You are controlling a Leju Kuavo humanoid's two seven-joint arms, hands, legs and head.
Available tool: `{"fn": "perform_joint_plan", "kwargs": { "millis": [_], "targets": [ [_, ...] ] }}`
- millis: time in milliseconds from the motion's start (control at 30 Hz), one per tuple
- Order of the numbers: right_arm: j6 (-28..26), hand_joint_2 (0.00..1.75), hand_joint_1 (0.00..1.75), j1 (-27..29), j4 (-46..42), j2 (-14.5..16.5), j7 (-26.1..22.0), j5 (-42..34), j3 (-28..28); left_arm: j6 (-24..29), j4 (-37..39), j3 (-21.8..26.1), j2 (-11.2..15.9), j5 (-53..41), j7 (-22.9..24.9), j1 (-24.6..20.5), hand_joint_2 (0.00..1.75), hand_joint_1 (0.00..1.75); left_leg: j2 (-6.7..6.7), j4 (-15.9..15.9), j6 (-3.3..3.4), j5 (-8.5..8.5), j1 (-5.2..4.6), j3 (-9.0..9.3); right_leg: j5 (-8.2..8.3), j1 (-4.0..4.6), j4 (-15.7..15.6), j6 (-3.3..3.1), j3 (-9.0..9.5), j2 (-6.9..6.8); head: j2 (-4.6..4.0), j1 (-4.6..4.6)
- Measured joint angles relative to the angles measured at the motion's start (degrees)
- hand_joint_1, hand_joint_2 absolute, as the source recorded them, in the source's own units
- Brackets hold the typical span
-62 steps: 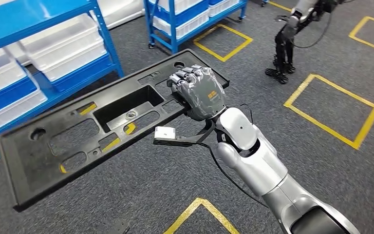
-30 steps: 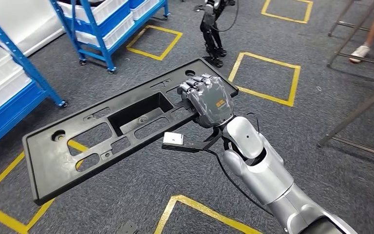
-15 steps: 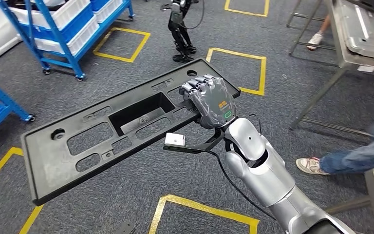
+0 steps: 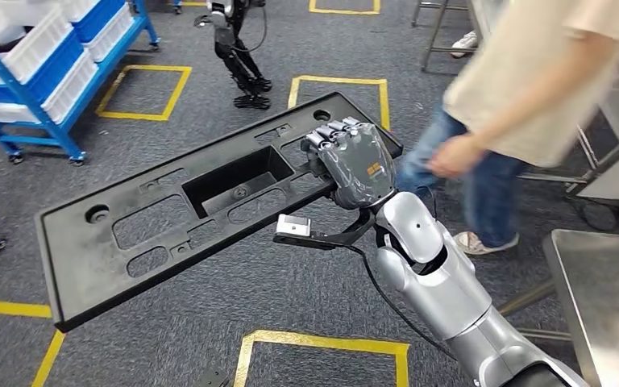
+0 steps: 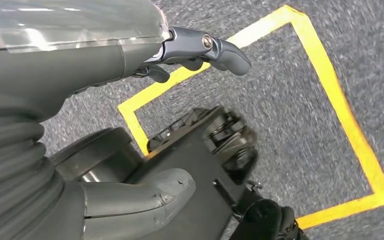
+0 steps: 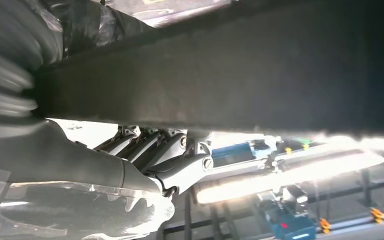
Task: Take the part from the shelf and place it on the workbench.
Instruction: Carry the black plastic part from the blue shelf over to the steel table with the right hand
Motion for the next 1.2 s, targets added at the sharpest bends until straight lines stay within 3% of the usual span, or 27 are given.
{"fn": "perform_joint_plan", "kwargs": {
  "millis": [67,133,200,267,333,400,467,500,567,633,700,767,833,900,967,1000,1067,1133,1200],
  "targets": [
    [0.0,1.75,1.75,0.0,0.0,0.0,0.0,0.0,0.0,0.0,0.0,0.0,0.0,0.0,0.0,0.0,1.75,0.0,-0.79,-5.8,0.37,4.24,0.02,2.14,-0.11,-0.01,0.3,0.09,0.03,1.6,0.0,-0.01],
    [0.0,1.75,1.75,0.0,0.0,0.0,0.0,0.0,0.0,0.0,0.0,0.0,0.2,0.0,0.0,-0.1,1.75,0.0,-3.1,-12.3,0.84,6.92,0.13,4.89,-0.22,-0.04,0.6,0.48,-0.25,3.04,0.0,0.0],
    [0.0,1.75,1.75,0.1,0.0,0.0,0.0,0.0,0.0,0.0,0.0,0.0,0.3,0.0,0.0,-0.1,1.75,0.0,-4.28,-14.4,1.14,7.0,-0.01,5.86,-0.04,-0.35,0.7,1.15,-0.75,4.22,0.0,0.01],
    [0.0,1.75,1.75,0.2,0.0,0.0,0.0,0.0,-0.1,0.0,0.0,0.0,0.2,0.0,0.0,-0.2,1.75,0.0,-3.22,-15.1,1.57,7.28,-0.03,6.11,0.17,-0.56,0.5,1.92,-1.01,4.76,0.0,0.0],
    [-0.1,1.75,1.75,0.0,0.0,-0.1,0.0,0.0,-0.3,0.0,0.0,0.0,0.2,0.0,0.0,-0.4,1.75,0.0,-1.95,-15.8,2.28,7.69,0.19,6.41,-1.13,-0.29,2.3,2.5,-1.9,2.18,0.0,0.17],
    [-0.1,1.75,1.75,-0.2,0.0,-0.1,0.0,0.0,-0.4,0.0,0.0,0.0,0.1,0.0,0.0,-0.4,1.75,0.0,-0.61,-16.1,2.73,7.8,0.14,6.55,-4.3,-0.22,8.3,2.86,-4.75,-1.25,0.0,0.38],
    [-0.1,1.75,1.75,-0.2,0.1,-0.1,0.0,-0.1,-0.4,0.0,0.0,0.0,0.2,0.0,0.0,-0.3,1.75,0.0,0.83,-16.1,2.83,7.72,0.06,6.55,-6.28,-0.37,14.2,3.13,-7.7,-2.25,0.0,0.43],
    [-0.1,1.75,1.75,-0.2,0.2,-0.1,0.0,-0.1,-0.4,0.0,0.0,0.0,0.2,0.0,0.0,-0.3,1.75,0.0,1.53,-16.0,2.81,7.65,0.05,6.57,-5.85,-0.43,14.7,3.21,-8.01,-2.42,0.0,0.43],
    [0.0,1.75,1.75,-0.3,0.3,-0.2,-0.1,-0.1,-0.5,0.0,0.0,0.0,0.2,0.0,0.0,-0.4,1.75,0.0,2.78,-16.0,2.63,7.44,0.05,6.71,-2.63,-0.44,9.9,3.13,-5.47,-3.25,0.0,0.43],
    [0.0,1.75,1.75,-0.6,0.3,-0.1,-0.3,-0.1,-0.5,0.0,0.0,0.0,0.2,0.0,0.0,-0.5,1.75,0.0,3.82,-15.8,2.19,7.12,-0.2,6.93,-0.06,0.07,2.8,2.6,-1.74,-5.78,0.0,0.42],
    [0.0,1.75,1.75,-1.0,0.3,-0.1,-0.3,-0.2,-0.6,0.0,0.0,0.0,0.2,0.0,0.0,-0.5,1.75,0.0,4.84,-15.8,1.62,6.86,-0.51,7.17,0.34,0.66,-0.1,1.92,-0.44,-6.9,0.0,0.41],
    [0.0,1.75,1.75,-1.2,0.4,-0.1,-0.4,-0.2,-0.6,0.0,0.0,0.0,0.2,0.0,0.0,-0.6,1.75,0.0,5.75,-15.8,1.0,6.57,-0.58,7.38,0.51,0.62,-0.2,1.33,-0.54,-5.54,0.0,0.4],
    [0.1,1.75,1.75,-1.3,0.4,0.0,-0.5,-0.3,-0.7,-0.1,0.0,0.0,0.2,0.0,0.0,-0.8,1.75,0.0,4.12,-14.2,0.43,5.11,-0.4,6.95,0.79,0.27,-0.6,0.73,-0.35,-4.3,0.0,0.38],
    [0.1,1.75,1.75,-1.4,0.5,0.1,-0.5,-0.3,-0.7,-0.1,0.0,0.0,0.3,0.0,0.0,-0.7,1.75,0.0,1.3,-8.6,0.12,1.85,-0.2,4.58,0.92,0.11,-0.8,0.2,-0.22,-3.12,0.0,0.37],
    [0.1,1.75,1.75,-1.3,0.6,0.2,-0.5,-0.3,-0.7,-0.1,0.0,0.0,0.3,0.0,0.0,-0.3,1.75,0.0,0.29,-1.9,-0.01,-0.72,-0.18,1.27,0.91,0.16,-0.6,-0.06,-0.25,-1.69,0.0,0.37],
    [0.2,1.75,1.75,-1.2,0.7,0.2,-0.5,-0.3,-0.7,-0.2,0.0,0.0,0.3,0.0,0.0,-0.2,1.75,0.0,0.12,-0.4,-0.04,-0.63,-0.16,0.4,0.87,0.19,-0.5,-0.07,-0.26,-0.87,0.0,0.36],
    [0.2,1.75,1.75,-1.0,0.7,0.2,-0.5,-0.3,-0.7,-0.2,0.0,0.0,0.3,0.0,-0.1,0.0,1.75,0.0,-0.31,-3.8,0.09,2.67,-0.05,1.58,0.76,0.18,-0.2,0.02,-0.27,0.79,0.0,0.36],
    [0.2,1.75,1.75,-1.0,0.7,0.2,-0.5,-0.3,-0.7,-0.2,0.0,0.0,0.3,0.0,-0.1,-0.1,1.75,0.0,-2.63,-10.8,0.42,6.02,0.22,4.55,0.53,0.16,0.4,0.38,-0.51,2.25,0.0,0.37],
    [0.1,1.75,1.75,-1.0,0.6,0.2,-0.5,-0.3,-0.7,-0.2,0.0,0.0,0.4,0.0,-0.1,0.0,1.75,0.0,-4.5,-14.0,0.76,6.71,0.26,5.97,0.52,0.04,0.8,0.98,-1.05,3.51,0.0,0.37]
  ]
}}
